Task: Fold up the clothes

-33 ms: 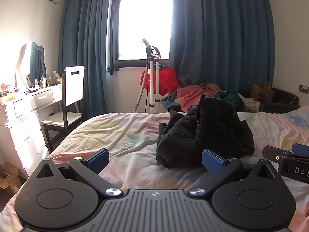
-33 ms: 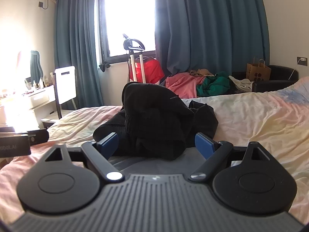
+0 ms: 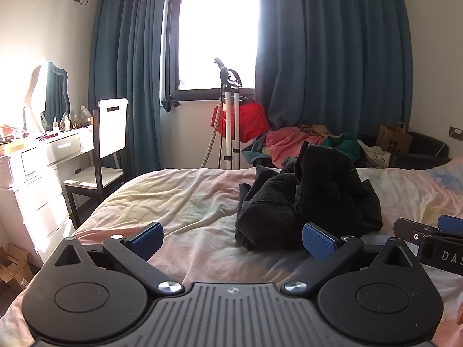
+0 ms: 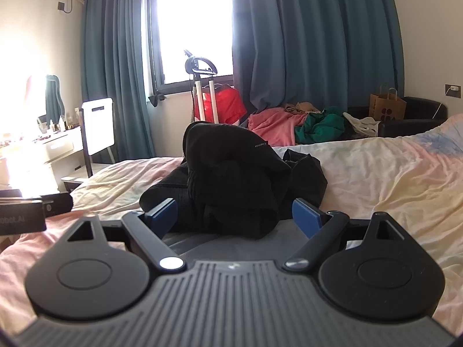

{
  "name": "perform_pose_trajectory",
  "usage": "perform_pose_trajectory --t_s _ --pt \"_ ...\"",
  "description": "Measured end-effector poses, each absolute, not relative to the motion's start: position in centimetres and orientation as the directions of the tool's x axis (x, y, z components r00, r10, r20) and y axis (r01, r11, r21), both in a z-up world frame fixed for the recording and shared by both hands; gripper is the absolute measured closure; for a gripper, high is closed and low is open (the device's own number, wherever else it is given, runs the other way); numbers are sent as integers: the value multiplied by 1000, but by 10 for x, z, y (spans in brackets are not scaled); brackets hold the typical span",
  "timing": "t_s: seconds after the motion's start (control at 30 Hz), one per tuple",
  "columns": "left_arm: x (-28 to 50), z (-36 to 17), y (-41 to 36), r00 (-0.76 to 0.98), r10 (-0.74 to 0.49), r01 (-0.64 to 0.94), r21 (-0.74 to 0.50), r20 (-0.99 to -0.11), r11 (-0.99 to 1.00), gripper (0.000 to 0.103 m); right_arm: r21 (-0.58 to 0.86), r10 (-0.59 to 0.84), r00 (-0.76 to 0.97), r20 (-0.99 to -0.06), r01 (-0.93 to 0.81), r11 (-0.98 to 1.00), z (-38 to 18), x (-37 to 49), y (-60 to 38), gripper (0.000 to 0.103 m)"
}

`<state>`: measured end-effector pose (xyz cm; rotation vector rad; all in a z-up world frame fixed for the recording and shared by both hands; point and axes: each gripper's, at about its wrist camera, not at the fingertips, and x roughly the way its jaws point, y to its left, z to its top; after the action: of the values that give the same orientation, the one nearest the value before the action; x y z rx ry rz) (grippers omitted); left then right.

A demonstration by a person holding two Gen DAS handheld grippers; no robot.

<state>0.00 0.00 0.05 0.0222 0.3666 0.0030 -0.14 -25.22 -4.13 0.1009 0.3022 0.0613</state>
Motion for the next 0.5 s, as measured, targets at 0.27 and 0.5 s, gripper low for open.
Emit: perform_pose_trajectory --t_s 0.27,0.5 --pt "-1 -1 0 932 12 -2 28 -362 1000 0 93 71 955 -289 -46 995 -44 -2 -250 15" --pt "0 -2 -1 933 18 -4 41 -360 999 0 102 70 947 -312 -40 994 -43 3 -252 15"
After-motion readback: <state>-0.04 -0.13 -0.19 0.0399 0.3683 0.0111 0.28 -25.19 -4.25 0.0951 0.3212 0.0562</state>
